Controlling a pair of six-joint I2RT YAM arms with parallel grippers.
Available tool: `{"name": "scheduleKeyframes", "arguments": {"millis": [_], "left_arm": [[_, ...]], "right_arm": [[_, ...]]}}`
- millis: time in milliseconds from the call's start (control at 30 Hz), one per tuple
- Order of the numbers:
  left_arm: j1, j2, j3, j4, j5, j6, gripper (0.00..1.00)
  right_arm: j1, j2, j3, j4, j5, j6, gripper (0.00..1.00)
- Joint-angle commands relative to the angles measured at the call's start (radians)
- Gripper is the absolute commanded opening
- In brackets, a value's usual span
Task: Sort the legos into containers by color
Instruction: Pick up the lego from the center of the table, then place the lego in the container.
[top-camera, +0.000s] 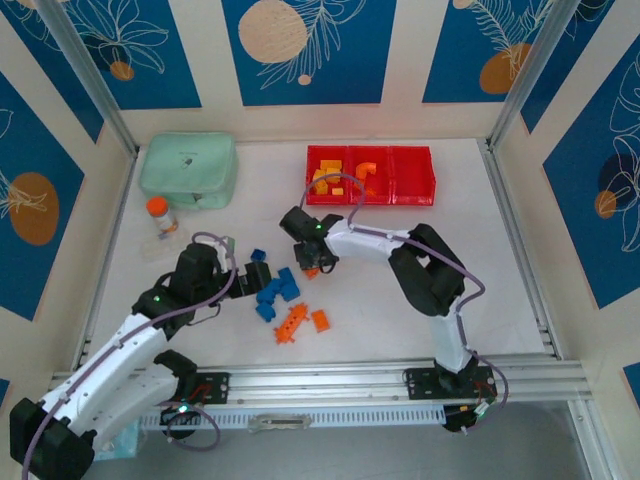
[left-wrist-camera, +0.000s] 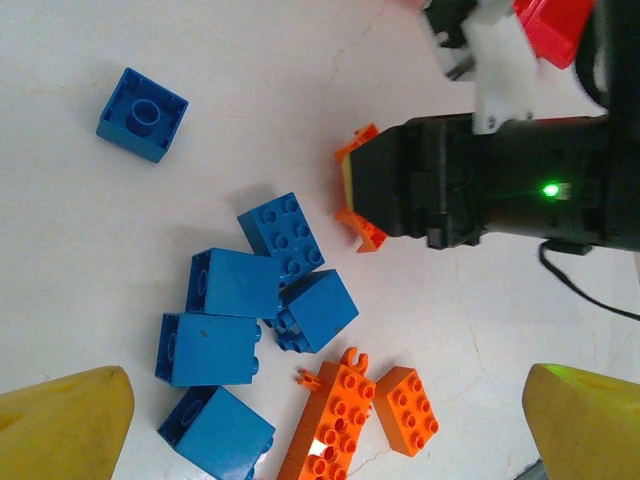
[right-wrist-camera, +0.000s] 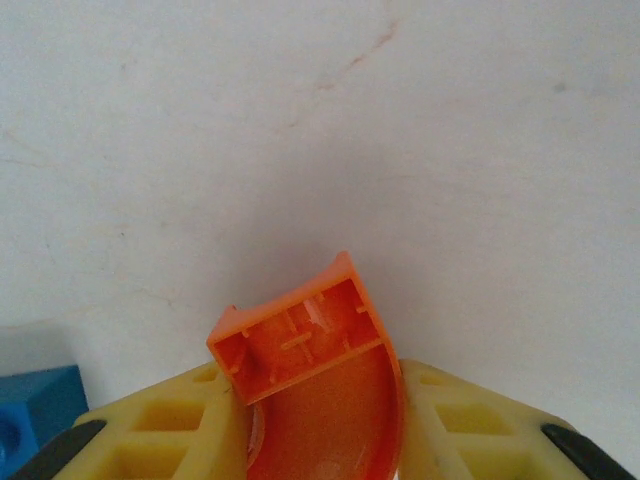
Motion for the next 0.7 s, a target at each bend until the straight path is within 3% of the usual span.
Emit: {"name": "scheduleKeyframes", "arguments": {"millis": [0, 300, 467, 667], "left_arm": [[0.004, 0.018, 0.055, 0.001, 0.030, 0.028, 0.99], [-0.055, 0.133, 0.103, 0.088, 0.026, 0.028, 0.99], [-0.111, 0.229, 0.124, 0.178, -0.008, 0.006, 0.99], [-0.133, 0.355, 0.180, 0.242, -0.031, 0.006, 0.99]], "right_arm": [[-0.039, -0.113, -0.024, 0.002, 0.002, -0.025, 0.34], [-0.253, -0.241, -0.016, 0.000, 0.000, -0.112, 0.35], [-0.398, -0.191, 0.085, 0.001, -0.020, -0.158, 0.35], [-0.503, -0.048, 0.264, 0.023, -0.047, -0.216, 0.35]]}}
